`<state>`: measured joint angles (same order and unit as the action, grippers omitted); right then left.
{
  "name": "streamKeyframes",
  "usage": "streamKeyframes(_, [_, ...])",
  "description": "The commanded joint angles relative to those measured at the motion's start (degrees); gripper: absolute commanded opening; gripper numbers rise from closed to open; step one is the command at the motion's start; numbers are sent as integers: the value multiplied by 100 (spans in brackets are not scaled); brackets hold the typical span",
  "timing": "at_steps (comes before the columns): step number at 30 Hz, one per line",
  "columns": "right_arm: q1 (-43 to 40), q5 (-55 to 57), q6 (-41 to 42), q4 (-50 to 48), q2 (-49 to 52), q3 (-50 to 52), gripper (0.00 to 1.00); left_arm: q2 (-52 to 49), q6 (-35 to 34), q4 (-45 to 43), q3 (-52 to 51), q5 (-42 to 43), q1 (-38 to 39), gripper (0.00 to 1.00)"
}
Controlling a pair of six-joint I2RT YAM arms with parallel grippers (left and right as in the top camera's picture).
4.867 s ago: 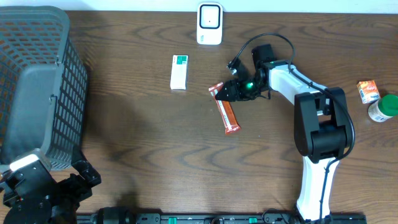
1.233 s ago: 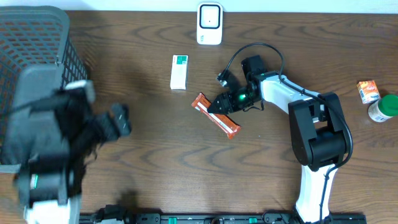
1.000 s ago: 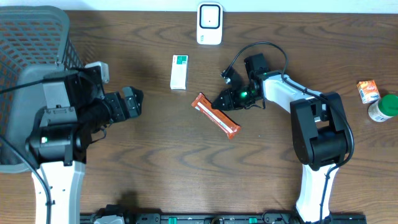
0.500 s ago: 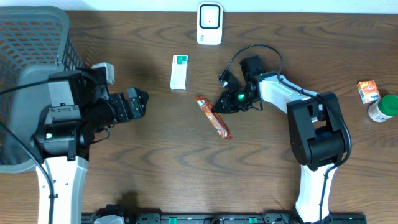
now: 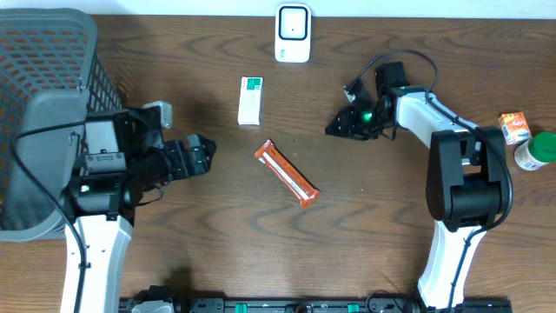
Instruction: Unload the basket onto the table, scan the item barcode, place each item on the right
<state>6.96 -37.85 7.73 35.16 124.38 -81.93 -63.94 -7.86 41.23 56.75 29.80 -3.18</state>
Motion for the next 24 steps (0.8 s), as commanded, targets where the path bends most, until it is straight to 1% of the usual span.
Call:
streamKeyframes(1, [-208,737,39,181,225,92,36,-133,-35,-186,-98,153,372,100])
streamKeyframes(5, [-566,732,37,439,225,92,24,-518,26,-267,-120,151,737,99])
streamKeyframes(6, [-651,719,35,501,225,92,22,-645,94,-278,-120,146,802,90])
streamKeyframes(7, [-745,695,33,573,225,92,19,-782,120,-304,-120,142,848,78])
streamKeyframes(8, [-815,632,-9,625,225,92,16,-931,118,-330,-120,127,885,70])
streamKeyframes(9, [-879,522,-59,662,225,92,13,-1086,118,-369,-120,127,911,57])
streamKeyframes(10, [-938,404,-101,691,225,92,12,-1281,57,-417,-120,122,931,41])
streamKeyframes(11, [-984,280,-114,697,225,92,10,-1453,-59,-463,-120,107,940,22])
streamKeyframes(12, [-1021,175,-114,704,225,92,9,-1633,-225,-520,-120,105,944,8])
streamKeyframes(17, [-1010,87,-151,758,225,94,6,-2540,-977,-881,-120,105,962,7])
streamKeyframes(20, [-942,92,-223,776,225,94,4,-3086,-1537,-1187,-175,105,1117,7])
streamKeyframes(24, [-905,92,-247,772,227,94,3,-3543,-2037,-1921,-339,98,1510,7])
